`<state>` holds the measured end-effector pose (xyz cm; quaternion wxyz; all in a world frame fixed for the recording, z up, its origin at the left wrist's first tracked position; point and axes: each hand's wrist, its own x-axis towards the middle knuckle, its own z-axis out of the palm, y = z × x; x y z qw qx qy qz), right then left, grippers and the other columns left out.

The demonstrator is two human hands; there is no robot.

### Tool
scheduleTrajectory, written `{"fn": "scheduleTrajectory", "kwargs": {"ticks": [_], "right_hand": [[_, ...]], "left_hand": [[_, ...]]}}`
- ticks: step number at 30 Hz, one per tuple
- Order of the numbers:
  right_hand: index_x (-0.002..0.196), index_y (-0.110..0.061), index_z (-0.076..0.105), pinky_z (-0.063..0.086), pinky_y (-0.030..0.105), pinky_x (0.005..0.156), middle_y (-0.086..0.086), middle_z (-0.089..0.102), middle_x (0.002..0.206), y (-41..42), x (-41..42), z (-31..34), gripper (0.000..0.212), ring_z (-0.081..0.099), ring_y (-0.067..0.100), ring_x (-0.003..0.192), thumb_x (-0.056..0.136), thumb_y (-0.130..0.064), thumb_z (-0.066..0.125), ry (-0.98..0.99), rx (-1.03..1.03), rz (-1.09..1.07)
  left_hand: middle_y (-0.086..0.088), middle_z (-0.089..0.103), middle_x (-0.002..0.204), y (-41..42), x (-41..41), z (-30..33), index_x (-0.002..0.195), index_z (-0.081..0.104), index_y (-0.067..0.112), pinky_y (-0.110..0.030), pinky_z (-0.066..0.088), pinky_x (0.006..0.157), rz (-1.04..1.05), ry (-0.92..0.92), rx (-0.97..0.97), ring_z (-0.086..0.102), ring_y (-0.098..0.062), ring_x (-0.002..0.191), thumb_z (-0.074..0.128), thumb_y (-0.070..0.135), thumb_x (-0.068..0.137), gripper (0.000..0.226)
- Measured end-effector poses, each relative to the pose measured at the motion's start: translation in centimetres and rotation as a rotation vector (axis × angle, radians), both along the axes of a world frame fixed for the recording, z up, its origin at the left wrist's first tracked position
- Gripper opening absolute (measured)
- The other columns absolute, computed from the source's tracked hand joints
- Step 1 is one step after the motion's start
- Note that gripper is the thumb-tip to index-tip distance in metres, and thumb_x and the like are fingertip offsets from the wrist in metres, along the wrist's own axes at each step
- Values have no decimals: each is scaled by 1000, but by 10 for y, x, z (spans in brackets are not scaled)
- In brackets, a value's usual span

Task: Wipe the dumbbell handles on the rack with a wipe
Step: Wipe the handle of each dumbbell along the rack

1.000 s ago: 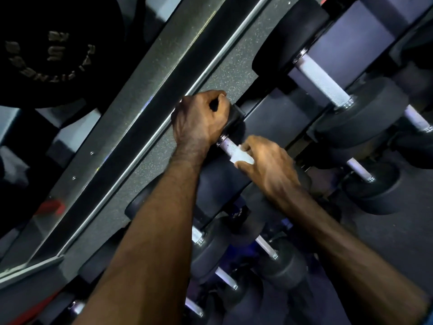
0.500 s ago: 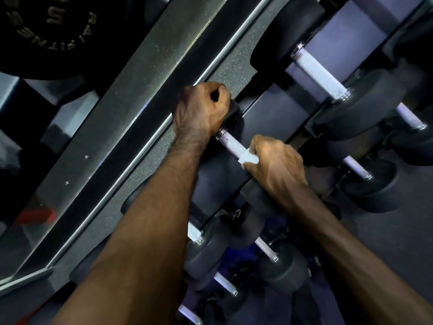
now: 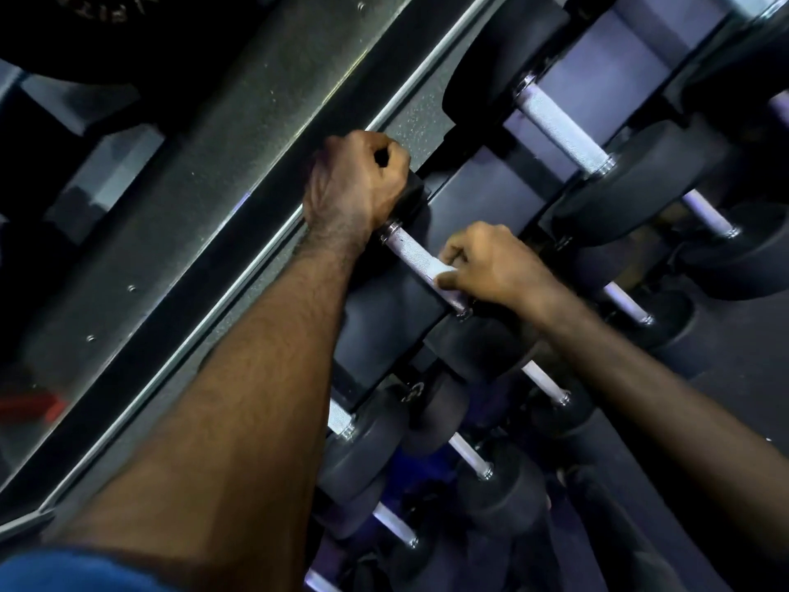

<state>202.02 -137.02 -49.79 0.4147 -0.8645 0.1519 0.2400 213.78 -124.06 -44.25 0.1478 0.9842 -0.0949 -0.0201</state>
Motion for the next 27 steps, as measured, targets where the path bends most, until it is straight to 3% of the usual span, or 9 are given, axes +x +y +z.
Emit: {"fn": "scheduleTrajectory", "kwargs": {"ticks": [3,5,8,11,13,17,20,24,27], "right_hand": [[86,-3,74,44,32,70,4,66,69,6,35,-9,27,57,16,67,74,-26,82,76,331,-91],[88,-5,71,42,35,71,5,65,73,6,40,-18,38,56,19,71,67,-32,89,140,414,-90],[91,-2,71,47,28,64,10,71,73,10,25,-25,36,62,21,66,70,-19,95,261,437,20],[78,-9,62,47,22,50,3,65,53,23,34,-22,30,58,14,45,72,-4,91,290,477,-9],[77,-7,59,52,31,56,6,65,55,36,50,-20,28,60,16,47,75,0,86,266,484,-82],[84,2,70,60,40,69,20,76,77,33,44,-25,3,70,26,66,81,1,71,238,529,-127],[91,2,71,61,44,78,25,77,88,20,27,-31,7,71,30,73,85,1,69,307,564,-90],[94,5,71,57,28,52,18,77,81,32,55,-23,9,71,26,66,87,1,70,272,571,-101],[97,3,69,56,30,52,17,75,77,35,63,-22,12,71,27,64,86,-1,70,289,582,-107]], "left_hand": [[-15,71,87,0,0,2,103,80,24,-30,33,70,-4,-10,2,45,-27,72,51,46,98,37],[-14,68,82,0,0,2,104,80,23,-30,32,69,-5,-10,7,48,-31,72,51,46,99,37],[-9,60,71,0,1,2,104,81,25,-29,34,69,-15,2,16,50,-29,72,51,47,99,37],[-12,71,82,1,3,1,103,80,28,-30,39,68,-22,-7,11,64,-34,77,51,50,96,38],[-13,73,85,2,4,-1,103,80,28,-31,40,67,-22,-14,10,68,-35,80,50,51,96,39],[-13,75,89,2,4,-1,107,80,30,-32,46,67,-23,-3,14,70,-36,85,50,52,97,39],[-12,74,87,1,4,-2,106,81,30,-33,49,67,-20,6,-5,69,-34,83,51,51,97,37],[-7,77,94,1,2,-1,109,81,32,-29,40,67,11,2,-21,67,-25,81,53,51,99,35],[-6,77,94,0,1,0,111,82,30,-28,37,66,26,0,-28,61,-21,75,55,49,99,34]]}}
